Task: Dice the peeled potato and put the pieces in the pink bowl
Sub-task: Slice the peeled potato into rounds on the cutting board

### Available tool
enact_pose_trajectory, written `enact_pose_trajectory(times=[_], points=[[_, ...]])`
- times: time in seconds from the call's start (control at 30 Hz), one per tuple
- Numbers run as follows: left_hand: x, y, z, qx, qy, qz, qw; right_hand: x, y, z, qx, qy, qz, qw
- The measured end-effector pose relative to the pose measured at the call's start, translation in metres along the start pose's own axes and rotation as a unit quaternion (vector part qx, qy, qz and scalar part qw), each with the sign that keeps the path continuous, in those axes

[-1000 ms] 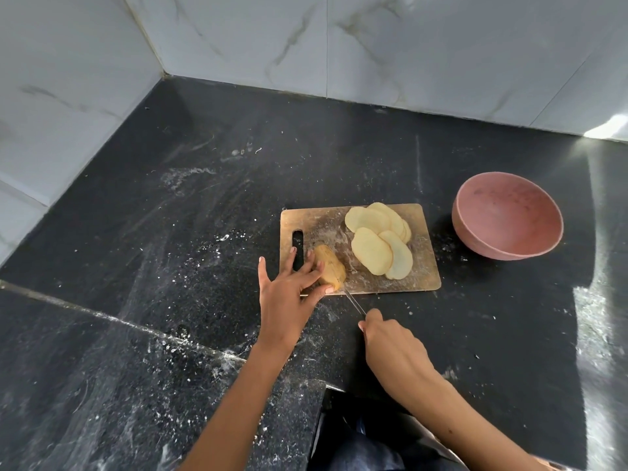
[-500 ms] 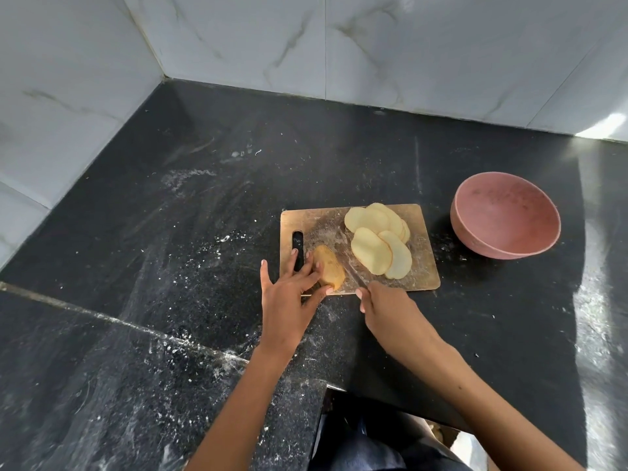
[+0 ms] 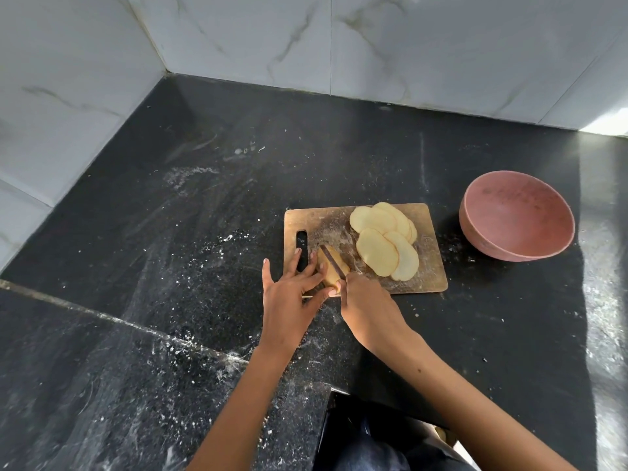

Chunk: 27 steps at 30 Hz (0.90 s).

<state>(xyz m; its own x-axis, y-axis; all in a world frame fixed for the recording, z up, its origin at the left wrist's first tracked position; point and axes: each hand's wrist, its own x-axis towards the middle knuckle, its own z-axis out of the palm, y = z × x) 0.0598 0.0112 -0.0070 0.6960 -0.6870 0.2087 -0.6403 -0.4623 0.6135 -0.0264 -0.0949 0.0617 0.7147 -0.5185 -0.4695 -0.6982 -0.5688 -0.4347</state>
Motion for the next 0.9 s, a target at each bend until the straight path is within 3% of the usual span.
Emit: enact_pose_trajectory(times=[0.13,0.3,0.9], points=[[-0.001,0.0,0.001,0.003,0.001,0.001,1.0,-0.003,-0.011,0.0,-0.015,-0.013,0.001,1.0],[0.0,0.0,0.0,-0.011,0.003,-0.006,1.0,-0.005,-0.007,-0.01,0.004,0.03,-0.003,1.0],[-0.001,0.001,0.001,-0.018,-0.005,-0.016,1.0,0.005,-0.013,-0.004,0.004,-0.014,0.014,1.0]])
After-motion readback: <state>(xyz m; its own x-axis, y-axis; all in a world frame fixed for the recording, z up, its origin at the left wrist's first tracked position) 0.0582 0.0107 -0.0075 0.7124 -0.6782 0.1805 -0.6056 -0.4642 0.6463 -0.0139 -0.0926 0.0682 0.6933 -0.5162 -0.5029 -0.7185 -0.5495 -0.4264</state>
